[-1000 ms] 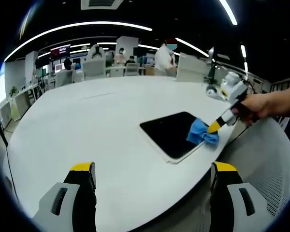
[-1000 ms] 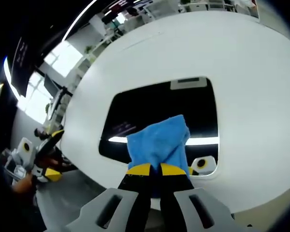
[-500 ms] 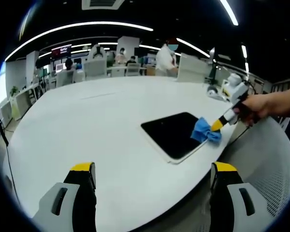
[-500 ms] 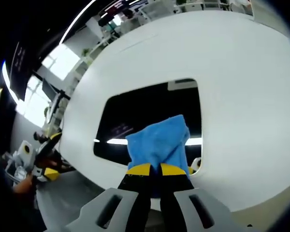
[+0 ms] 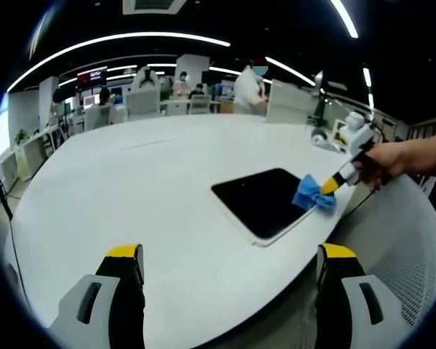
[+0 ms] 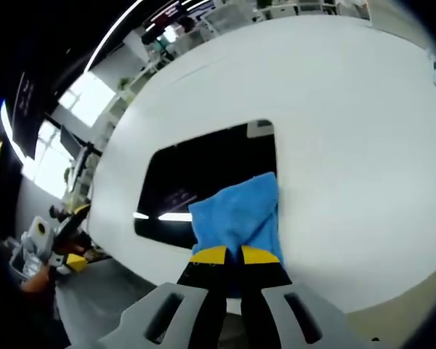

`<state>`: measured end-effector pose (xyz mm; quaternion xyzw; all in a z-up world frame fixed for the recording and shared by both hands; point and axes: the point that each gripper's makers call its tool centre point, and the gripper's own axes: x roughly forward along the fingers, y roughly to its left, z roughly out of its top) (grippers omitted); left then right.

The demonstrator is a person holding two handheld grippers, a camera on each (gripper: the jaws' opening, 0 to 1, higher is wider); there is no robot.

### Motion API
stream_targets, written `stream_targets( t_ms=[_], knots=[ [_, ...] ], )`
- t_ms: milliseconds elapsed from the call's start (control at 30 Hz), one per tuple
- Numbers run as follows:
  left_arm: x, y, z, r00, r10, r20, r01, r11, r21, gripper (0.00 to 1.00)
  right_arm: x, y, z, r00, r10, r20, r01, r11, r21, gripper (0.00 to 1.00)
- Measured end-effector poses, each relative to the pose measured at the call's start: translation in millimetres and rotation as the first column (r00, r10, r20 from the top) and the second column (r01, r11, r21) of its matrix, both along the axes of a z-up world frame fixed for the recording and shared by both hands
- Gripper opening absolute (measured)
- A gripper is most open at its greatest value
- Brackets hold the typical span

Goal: Wipe the mirror surface with the cleaning cloth until all visible marks leave the cleaned area.

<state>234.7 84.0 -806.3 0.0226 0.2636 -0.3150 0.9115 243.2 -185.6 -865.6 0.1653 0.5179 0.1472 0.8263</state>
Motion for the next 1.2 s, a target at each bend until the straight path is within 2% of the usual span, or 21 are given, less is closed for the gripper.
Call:
stream_targets(
  t_ms=[733,1200],
  knots=[
    [0.5,1,0.7,1.000,0.008,0.005,-0.008,1.000,0.002,0.99,0,1,0.5,1.000,-0.002,-0.002,0.001,1.000,-0.029,0.00],
    [1.0,2,1.1,1.000,0.009,0.006,-0.009,1.000,-0.002,0.99,19,3,-0.1,1.000,0.001,-0.004,-0.002,0.998,-0.057,0.00]
  ],
)
